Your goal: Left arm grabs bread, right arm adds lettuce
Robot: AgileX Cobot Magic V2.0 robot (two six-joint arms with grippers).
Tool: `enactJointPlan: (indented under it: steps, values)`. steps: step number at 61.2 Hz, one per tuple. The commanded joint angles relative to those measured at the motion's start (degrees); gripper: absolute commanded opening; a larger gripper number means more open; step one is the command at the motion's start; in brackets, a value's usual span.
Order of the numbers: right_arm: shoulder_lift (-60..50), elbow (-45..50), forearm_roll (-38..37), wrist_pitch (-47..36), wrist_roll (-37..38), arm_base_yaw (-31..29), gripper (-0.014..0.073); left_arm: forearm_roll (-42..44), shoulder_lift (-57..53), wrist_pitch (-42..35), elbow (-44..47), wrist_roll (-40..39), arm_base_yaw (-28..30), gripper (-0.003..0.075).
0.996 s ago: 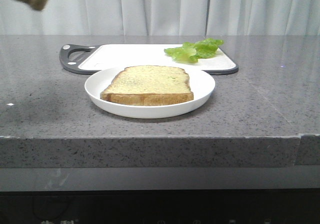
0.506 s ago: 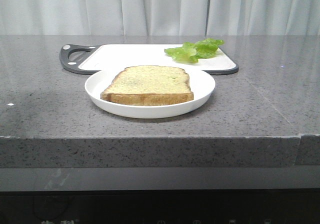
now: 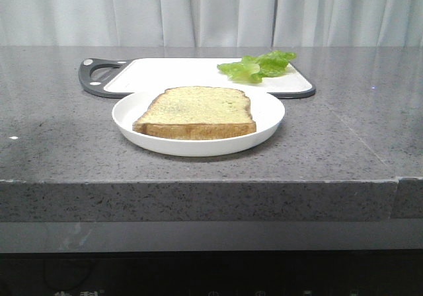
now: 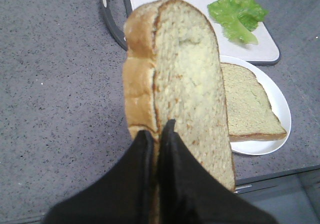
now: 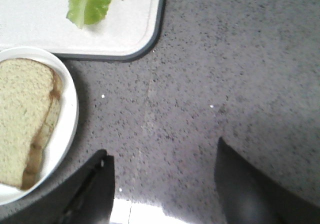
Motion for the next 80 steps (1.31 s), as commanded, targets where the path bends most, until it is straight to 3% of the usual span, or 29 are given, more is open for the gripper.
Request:
enactJointPlan:
  steps: [1, 25, 62, 80]
  values:
    - [4.19, -5.36, 4.2, -4.64, -2.36, 0.12, 0.0459, -1.63, -0.09, -3.73, -1.36, 0.05, 0.12, -0.002]
    - [27.44, -23.6, 18.85, -4.96, -8.69, 0.12, 0.0459, -1.63, -0.09, -3.73, -1.36, 0.05, 0.12, -0.002]
    - [49.76, -46.52, 24.03, -4.89, -9.15, 0.12, 0.0459, -1.63, -0.09, -3.73, -1.36, 0.05, 0.12, -0.002]
    - [54.91, -52.16, 28.75, -1.18, -10.27, 0.25, 0.0457, -1.63, -0.09, -3.73, -1.36, 0.05, 0.12, -0.002]
